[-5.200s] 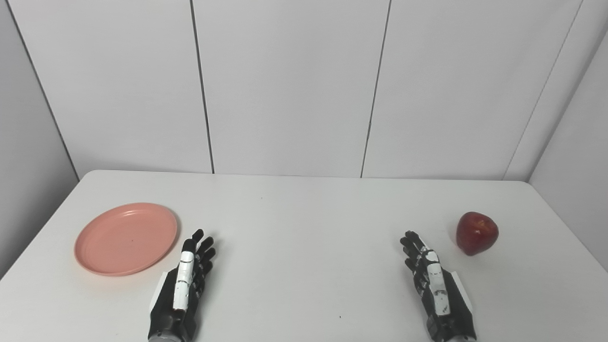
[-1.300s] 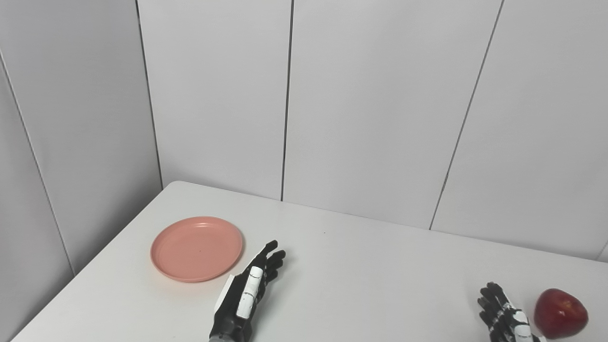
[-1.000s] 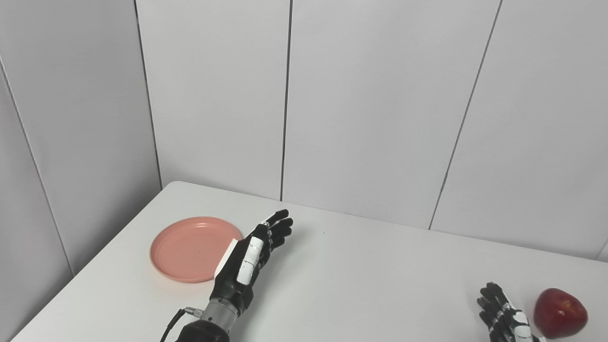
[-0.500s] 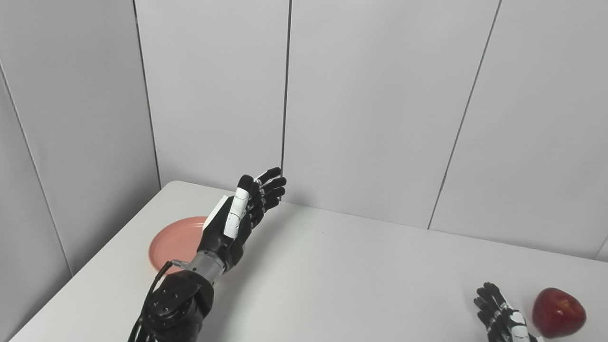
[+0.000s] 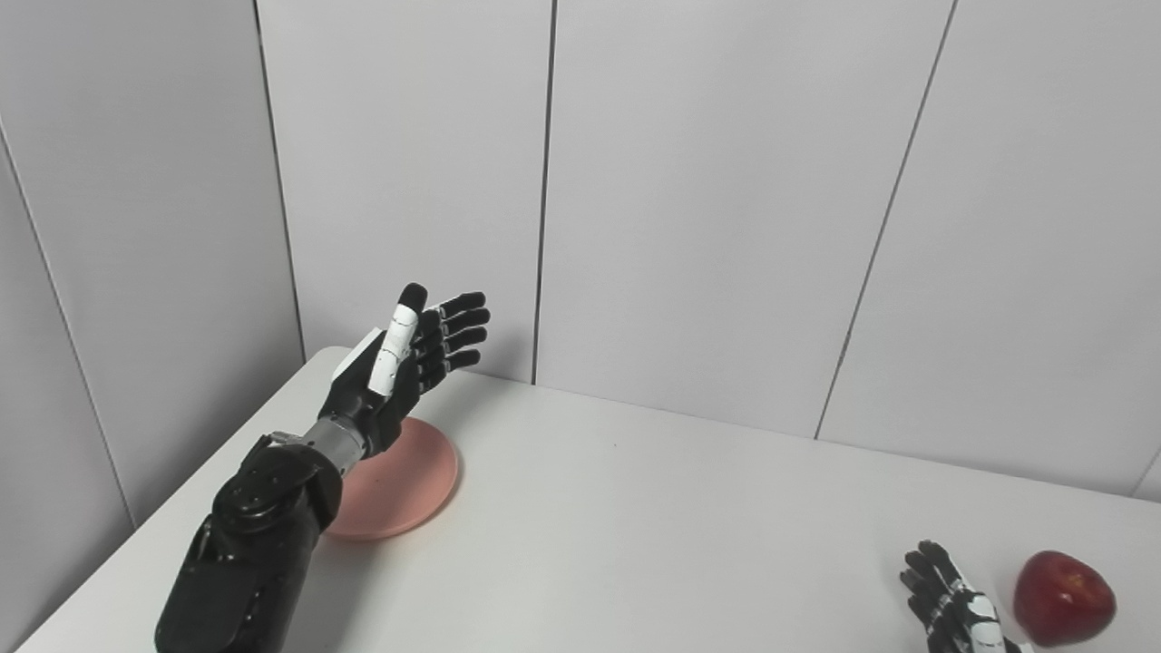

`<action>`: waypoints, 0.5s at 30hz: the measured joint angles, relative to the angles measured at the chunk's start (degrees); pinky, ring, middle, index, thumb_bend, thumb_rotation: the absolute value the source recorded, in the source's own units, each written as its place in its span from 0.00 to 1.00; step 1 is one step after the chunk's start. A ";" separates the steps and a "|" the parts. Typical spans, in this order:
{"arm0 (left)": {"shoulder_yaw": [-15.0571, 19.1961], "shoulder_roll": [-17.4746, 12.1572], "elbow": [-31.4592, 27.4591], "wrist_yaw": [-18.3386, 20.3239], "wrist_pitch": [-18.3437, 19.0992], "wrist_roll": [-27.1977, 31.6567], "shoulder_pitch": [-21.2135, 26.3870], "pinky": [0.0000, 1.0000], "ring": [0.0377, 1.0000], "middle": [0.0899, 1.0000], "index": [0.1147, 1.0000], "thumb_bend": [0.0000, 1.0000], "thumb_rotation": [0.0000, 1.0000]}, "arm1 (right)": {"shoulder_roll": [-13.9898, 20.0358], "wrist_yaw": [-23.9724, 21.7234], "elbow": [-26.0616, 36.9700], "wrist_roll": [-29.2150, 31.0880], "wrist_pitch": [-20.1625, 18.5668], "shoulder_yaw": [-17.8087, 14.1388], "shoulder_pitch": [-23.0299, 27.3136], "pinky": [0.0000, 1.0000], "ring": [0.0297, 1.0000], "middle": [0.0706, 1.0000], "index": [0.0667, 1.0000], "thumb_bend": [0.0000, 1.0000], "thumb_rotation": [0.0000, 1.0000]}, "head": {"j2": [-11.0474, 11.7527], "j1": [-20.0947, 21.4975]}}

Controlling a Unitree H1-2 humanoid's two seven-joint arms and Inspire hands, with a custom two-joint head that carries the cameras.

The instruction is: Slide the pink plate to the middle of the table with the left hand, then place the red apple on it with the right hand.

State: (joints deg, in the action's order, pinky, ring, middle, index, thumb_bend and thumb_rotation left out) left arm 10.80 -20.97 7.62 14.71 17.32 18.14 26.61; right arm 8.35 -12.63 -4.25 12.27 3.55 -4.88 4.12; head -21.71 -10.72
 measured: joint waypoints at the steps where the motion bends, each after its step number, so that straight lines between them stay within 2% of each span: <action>1: 0.16 -0.53 1.09 0.26 -0.83 0.02 0.21 0.88 0.88 0.86 0.82 0.96 1.00 | 0.01 0.00 0.03 0.00 0.00 -0.02 -0.03 1.00 0.94 0.93 0.93 0.83 1.00 | -0.35 -0.09; 5: 0.35 -2.07 7.02 2.40 -4.73 0.16 1.03 0.87 0.88 0.86 0.83 0.97 0.99 | 0.07 -0.05 -0.01 0.00 0.00 0.02 -0.05 1.00 0.95 0.93 0.93 0.83 1.00 | -0.35 -0.09; 9: 0.80 -2.42 13.32 3.37 -7.60 0.14 2.00 0.82 0.84 0.84 0.85 0.98 0.98 | 0.09 -0.06 -0.01 0.00 0.00 0.00 -0.07 1.00 0.94 0.93 0.93 0.83 1.00 | -0.44 -0.09; 13: 1.82 -3.26 19.77 5.34 -11.47 0.23 3.49 0.84 0.86 0.85 0.82 0.95 0.99 | 0.07 -0.06 0.02 0.05 0.00 0.02 -0.06 1.00 0.94 0.93 0.92 0.84 1.00 | -0.62 -0.18; 15: 2.50 -4.01 21.31 5.73 -12.13 0.24 4.07 0.85 0.86 0.86 0.85 0.95 1.00 | 0.09 -0.06 0.04 0.04 0.00 0.01 -0.07 1.00 0.94 0.93 0.93 0.84 1.00 | -0.96 -0.18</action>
State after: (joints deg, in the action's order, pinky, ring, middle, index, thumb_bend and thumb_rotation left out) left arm 13.30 -24.98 28.93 20.44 5.19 18.38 30.68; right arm 8.44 -12.69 -4.21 12.31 3.55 -4.87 4.05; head -22.67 -10.90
